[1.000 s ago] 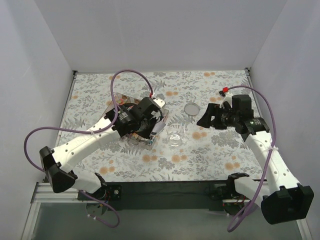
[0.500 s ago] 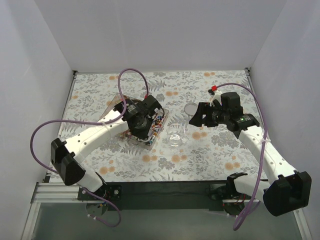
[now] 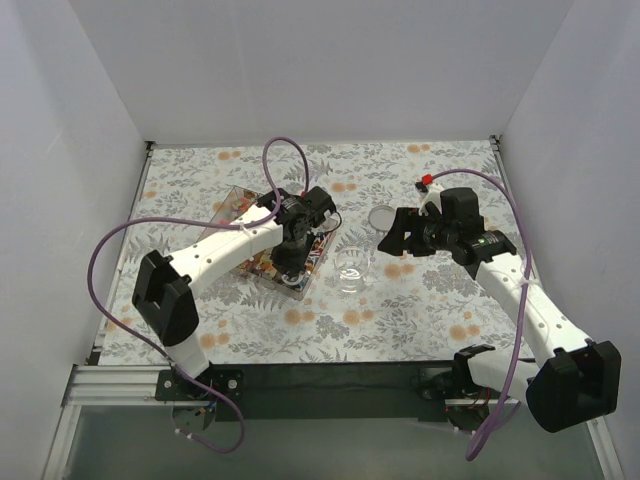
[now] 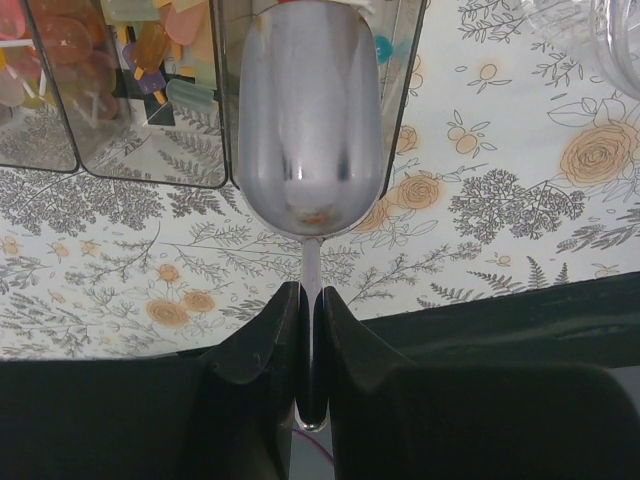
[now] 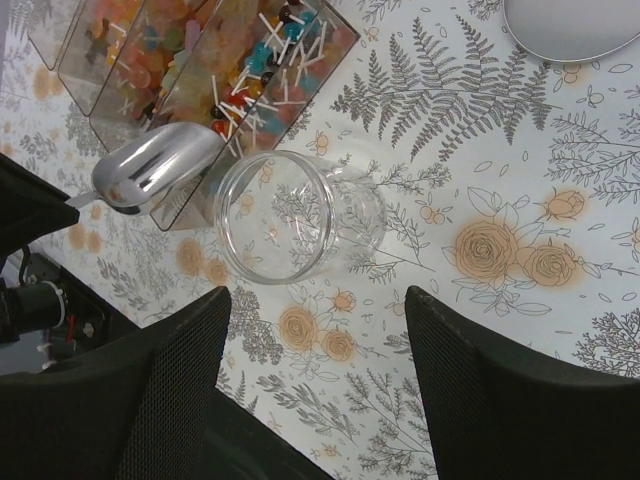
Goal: Pack the candies
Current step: Scoop the fake candies from the storage box.
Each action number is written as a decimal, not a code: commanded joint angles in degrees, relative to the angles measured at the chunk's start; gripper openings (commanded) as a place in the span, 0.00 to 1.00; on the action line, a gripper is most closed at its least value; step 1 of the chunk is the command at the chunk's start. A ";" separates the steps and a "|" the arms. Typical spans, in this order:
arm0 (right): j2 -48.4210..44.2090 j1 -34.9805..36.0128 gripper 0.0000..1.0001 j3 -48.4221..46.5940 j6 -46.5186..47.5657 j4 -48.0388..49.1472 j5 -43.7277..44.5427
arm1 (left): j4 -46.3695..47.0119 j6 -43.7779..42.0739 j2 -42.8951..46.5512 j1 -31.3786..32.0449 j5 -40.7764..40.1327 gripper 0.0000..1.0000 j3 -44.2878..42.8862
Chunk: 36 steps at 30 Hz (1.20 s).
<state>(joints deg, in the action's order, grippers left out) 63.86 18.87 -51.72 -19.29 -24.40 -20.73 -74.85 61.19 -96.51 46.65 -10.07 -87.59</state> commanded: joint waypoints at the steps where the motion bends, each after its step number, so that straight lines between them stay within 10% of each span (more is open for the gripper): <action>1: -0.05 0.20 0.77 0.13 0.74 2.69 -0.36 | -1.53 -0.98 -1.13 -0.25 -0.48 0.00 -3.11; 24: 2.15 0.20 0.75 2.42 3.02 7.61 -1.94 | 6.29 -0.10 -3.16 -0.51 -1.54 0.00 2.42; 36: 21.47 0.37 0.75 -13.12 10.50 15.43 -8.53 | 10.78 -1.51 -1.58 -1.56 0.22 0.00 6.91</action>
<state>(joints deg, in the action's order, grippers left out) 82.43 18.90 -59.68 -11.49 -14.04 -25.52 -66.39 60.36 -101.43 45.78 -10.94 -81.06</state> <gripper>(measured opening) 0.751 0.120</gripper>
